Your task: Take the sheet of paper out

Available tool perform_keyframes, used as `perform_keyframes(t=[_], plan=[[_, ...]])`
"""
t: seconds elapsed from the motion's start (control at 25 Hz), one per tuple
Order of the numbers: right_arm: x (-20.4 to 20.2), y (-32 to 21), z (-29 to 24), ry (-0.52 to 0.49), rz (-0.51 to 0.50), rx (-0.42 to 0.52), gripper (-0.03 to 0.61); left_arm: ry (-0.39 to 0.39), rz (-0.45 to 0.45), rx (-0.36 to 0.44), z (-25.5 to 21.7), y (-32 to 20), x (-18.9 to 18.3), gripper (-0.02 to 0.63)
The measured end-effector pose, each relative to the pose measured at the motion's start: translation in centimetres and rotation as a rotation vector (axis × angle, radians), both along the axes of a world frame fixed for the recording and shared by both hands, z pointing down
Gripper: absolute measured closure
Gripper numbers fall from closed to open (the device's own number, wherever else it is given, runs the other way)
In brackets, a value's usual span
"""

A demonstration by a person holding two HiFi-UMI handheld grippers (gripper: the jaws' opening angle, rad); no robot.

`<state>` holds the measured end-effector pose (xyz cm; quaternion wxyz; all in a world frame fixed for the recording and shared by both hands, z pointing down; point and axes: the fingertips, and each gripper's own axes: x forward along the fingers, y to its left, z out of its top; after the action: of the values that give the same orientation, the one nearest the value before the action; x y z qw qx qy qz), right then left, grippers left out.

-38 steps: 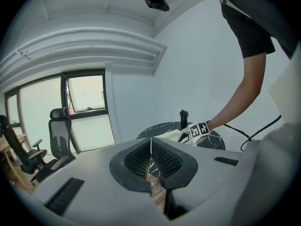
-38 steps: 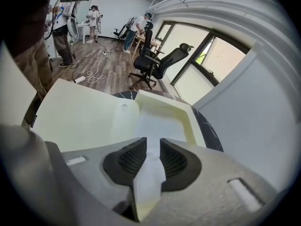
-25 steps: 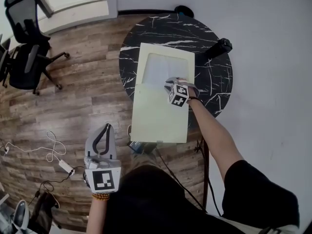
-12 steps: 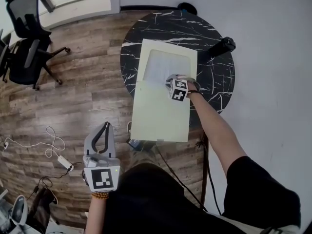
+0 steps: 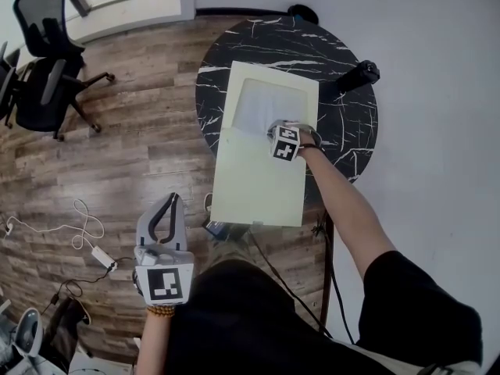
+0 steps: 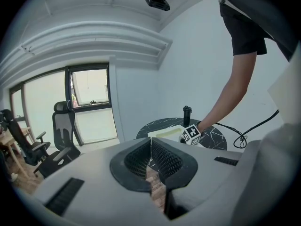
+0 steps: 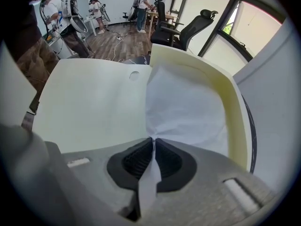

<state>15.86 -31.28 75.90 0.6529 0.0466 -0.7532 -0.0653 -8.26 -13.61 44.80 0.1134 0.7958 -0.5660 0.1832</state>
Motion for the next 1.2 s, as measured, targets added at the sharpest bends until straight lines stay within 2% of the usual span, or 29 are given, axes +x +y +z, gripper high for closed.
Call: perform_keyframes(t=[0.32, 0.56, 1.2], plan=[[0.0, 0.1, 0.1, 0.023, 0.040, 0.072, 0.570, -0.006, -0.005, 0.006, -0.3, 1.0, -0.5, 0.606], [0.0, 0.2, -0.2, -0.018, 0.156, 0.082, 0.572, 0.003, -0.005, 0.014, -0.3, 1.6, -0.6, 0.606], [0.2, 4.7, -0.3, -0.023, 0.164, 0.063, 0.571, 0.007, 0.035, 0.030, -0.5, 2.6, -1.2, 0.606]])
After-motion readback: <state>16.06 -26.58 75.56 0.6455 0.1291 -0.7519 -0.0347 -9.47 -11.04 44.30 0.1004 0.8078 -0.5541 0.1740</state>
